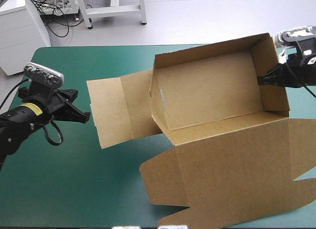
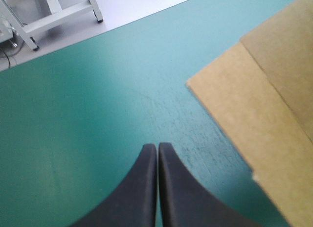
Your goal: Fold the box
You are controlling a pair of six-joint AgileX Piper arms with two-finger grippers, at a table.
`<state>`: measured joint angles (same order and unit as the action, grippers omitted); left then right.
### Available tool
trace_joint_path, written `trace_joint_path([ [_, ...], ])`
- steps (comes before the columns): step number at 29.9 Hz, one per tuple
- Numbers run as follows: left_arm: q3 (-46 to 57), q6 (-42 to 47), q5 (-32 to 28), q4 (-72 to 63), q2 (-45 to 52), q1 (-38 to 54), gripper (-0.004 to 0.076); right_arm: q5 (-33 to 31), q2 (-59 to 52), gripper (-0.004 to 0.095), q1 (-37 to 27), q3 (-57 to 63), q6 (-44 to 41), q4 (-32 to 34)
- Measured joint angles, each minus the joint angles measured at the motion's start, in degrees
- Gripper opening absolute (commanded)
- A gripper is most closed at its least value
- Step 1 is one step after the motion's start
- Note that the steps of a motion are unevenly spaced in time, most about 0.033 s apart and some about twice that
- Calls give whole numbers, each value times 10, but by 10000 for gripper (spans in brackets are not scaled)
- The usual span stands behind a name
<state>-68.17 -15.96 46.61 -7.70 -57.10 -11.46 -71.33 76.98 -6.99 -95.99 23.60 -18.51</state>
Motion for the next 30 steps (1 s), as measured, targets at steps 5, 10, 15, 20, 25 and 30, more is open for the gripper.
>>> trace_joint_path([
  [5,19,-204,64,-237,-10,185,-4,1,0,-24,0,0,-1,-24],
  [10,81,-330,111,-428,-31,329,-4,2,0,-24,0,0,13,-68],
  [15,147,-403,134,-526,-50,372,93,6,0,-23,0,0,34,-122],
  [20,190,-456,131,-593,-78,374,396,9,0,-23,0,0,46,-155],
  [25,198,-481,119,-628,-110,341,440,10,1,-23,0,0,49,-157],
  [30,200,-486,99,-633,-150,262,440,10,3,-23,0,0,50,-159],
])
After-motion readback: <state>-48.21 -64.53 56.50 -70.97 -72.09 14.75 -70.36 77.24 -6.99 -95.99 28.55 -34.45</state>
